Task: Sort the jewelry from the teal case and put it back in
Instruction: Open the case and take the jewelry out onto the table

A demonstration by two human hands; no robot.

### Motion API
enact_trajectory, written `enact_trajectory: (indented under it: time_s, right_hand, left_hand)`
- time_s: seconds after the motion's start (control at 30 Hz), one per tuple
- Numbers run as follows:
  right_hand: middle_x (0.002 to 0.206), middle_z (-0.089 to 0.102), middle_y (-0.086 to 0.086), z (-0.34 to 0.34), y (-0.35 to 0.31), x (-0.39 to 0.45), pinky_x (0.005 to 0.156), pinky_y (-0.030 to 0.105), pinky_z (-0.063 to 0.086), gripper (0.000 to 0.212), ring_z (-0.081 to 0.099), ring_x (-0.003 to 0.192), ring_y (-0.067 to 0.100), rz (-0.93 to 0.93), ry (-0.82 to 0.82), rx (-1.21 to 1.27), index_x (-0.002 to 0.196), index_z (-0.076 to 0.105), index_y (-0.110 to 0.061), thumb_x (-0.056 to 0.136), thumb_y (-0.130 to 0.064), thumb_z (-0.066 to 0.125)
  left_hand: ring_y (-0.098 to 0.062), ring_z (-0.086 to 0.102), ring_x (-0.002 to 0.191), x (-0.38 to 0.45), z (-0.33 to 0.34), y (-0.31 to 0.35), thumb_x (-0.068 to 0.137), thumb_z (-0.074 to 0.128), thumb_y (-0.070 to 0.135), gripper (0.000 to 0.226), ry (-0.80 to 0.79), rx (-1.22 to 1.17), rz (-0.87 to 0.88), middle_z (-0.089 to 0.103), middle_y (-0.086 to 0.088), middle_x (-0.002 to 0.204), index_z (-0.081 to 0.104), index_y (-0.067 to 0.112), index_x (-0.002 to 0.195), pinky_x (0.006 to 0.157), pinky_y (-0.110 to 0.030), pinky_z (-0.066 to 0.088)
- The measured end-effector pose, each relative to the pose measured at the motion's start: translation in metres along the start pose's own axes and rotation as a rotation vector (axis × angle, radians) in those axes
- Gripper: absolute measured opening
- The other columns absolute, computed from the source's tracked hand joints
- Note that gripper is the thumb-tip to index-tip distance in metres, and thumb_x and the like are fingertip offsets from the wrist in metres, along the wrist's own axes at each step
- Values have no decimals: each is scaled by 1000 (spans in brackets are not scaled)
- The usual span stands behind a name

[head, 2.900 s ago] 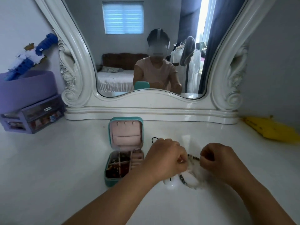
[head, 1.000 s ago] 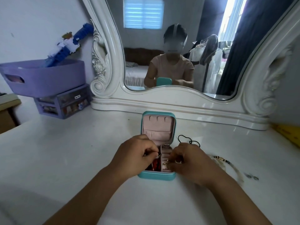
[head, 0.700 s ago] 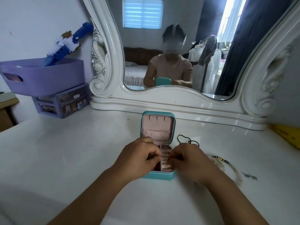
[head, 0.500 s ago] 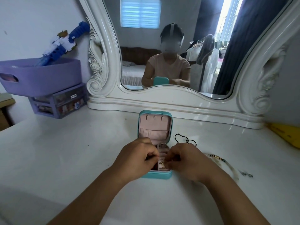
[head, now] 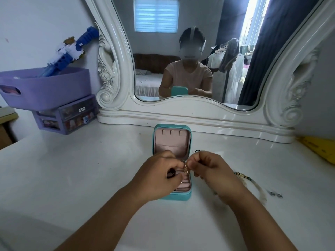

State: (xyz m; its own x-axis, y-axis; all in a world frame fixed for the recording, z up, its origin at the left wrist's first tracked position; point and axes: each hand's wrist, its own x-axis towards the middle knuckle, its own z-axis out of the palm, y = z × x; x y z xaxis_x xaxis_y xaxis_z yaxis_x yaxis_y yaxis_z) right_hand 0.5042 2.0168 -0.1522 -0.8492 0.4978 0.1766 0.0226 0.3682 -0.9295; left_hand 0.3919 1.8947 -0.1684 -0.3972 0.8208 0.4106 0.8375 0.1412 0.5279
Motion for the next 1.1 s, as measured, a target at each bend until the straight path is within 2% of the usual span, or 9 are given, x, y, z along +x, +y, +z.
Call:
enact_trajectory:
  time_s: [0.07,0.17,0.23,0.33,0.4,0.5,0.7,0.93,1.1]
  right_hand:
    - [67,61,0,-4,-6,1,49,7,39,13,49,50,-1,-24,28,39,81,62,-2,89,-6,53]
    - [66,64,2,-10,-14,0,49,11,41,18,50,50,4,-62,66,129,75,60,-10,90,-4,51]
    - [68,65,3,-14,-17,-1,50,12,41,18,49,50,4,-88,100,144,75,60,-9,90,-4,52]
    - [65,65,3,-27,-16,-2,49,12,40,15,48,49,4,-103,175,165,76,59,-7,89,-3,52]
    - [64,64,3,-39,-14,-1,49,12,39,15,48,48,3,-93,233,162,76,59,-8,89,-4,53]
    - [65,63,3,-61,-7,2,53,18,40,15,46,51,8,-52,314,107,73,60,-10,87,-7,55]
    - [66,64,3,-99,12,19,56,25,40,14,46,53,12,46,427,0,75,63,-10,87,-9,55]
    - [70,65,7,-125,34,41,55,24,39,10,49,58,15,146,485,-77,82,62,-6,86,-7,54]
    - [66,67,12,-125,56,37,48,24,39,10,48,48,15,275,465,-190,75,65,-3,82,-4,58]
  left_hand:
    - [-4,53,77,4,0,6,78,68,30,14,-8,-74,-34,55,11,86,68,26,91,71,-23,49]
    - [-1,50,69,11,2,13,76,70,30,11,18,-131,-55,53,9,78,65,21,74,62,-14,41]
    - [-1,51,67,14,4,15,77,70,27,14,31,-144,-51,53,10,74,63,22,66,64,-16,42]
    - [-1,54,70,17,8,18,76,71,28,6,34,-122,-43,56,13,73,70,23,74,68,-21,47]
    - [-1,56,73,16,11,16,76,71,31,9,43,-80,-39,58,13,76,71,23,80,71,-21,49]
    - [-4,59,75,15,17,11,76,71,31,10,52,-34,-46,61,10,80,71,22,81,72,-28,51]
    - [-3,56,72,13,24,7,76,70,33,9,40,48,-34,52,21,74,70,26,81,72,-24,48]
    - [-3,55,78,13,26,5,76,69,35,8,43,73,-10,55,18,80,69,28,81,73,-25,48]
    - [-4,56,79,12,27,5,77,68,34,7,44,77,-6,58,16,83,69,28,81,73,-23,48]
